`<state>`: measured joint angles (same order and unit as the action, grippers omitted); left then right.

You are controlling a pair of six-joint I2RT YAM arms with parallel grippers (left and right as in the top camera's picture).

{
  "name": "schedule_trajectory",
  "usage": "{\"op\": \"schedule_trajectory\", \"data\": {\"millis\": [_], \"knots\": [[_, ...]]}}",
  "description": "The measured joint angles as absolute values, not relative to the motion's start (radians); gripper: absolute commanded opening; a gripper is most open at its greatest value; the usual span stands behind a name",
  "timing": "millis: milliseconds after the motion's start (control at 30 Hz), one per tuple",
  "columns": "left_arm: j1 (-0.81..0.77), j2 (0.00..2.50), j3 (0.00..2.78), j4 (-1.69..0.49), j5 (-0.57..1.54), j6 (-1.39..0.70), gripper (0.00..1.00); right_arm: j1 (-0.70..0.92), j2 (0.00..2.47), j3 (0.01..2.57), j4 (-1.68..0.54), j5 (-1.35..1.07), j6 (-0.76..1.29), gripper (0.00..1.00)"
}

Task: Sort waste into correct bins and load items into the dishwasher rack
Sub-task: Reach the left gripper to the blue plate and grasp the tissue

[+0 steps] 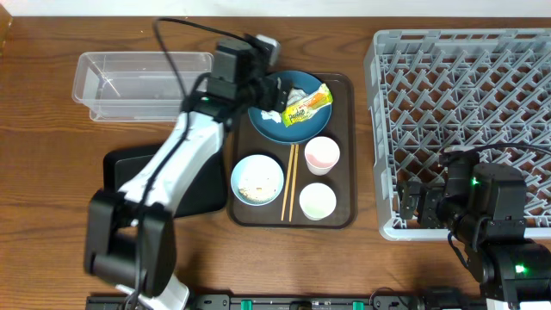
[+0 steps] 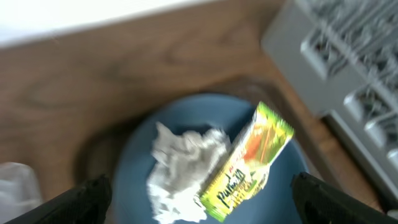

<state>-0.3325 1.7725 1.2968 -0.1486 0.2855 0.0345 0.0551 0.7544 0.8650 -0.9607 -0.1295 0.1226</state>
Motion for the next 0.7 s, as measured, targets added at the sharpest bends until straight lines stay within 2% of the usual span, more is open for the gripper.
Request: {"op": "schedule_trajectory", "data": {"millis": [167, 267, 400, 567, 700], "knots": [[-0.35, 1.879, 1.297, -0.126, 0.286, 0.034, 0.89, 0.055, 0.754, 0.865, -0.961, -0.13, 0.122, 0.99], [-0.352, 1.93, 1.297, -0.12, 0.286, 0.037, 0.81, 0.055, 0.754, 0.865, -0.966, -0.13, 0.123, 0.99], [-0.352, 1.98, 1.297, -0.121, 0.286, 0.042, 0.77, 0.055, 0.754, 0.865, -0.971, -0.13, 0.123, 0.99], [-0.355, 2.003, 1.297, -0.122, 0.286, 0.042, 0.55, 0.055, 0.754, 0.865, -0.972, -0.13, 0.123, 0.99], [-0.355, 2.003, 1.297, -0.125, 0.286, 0.047, 0.31, 0.055, 0.754, 0.865, -0.972, -0.13, 0.123, 0.99]]}}
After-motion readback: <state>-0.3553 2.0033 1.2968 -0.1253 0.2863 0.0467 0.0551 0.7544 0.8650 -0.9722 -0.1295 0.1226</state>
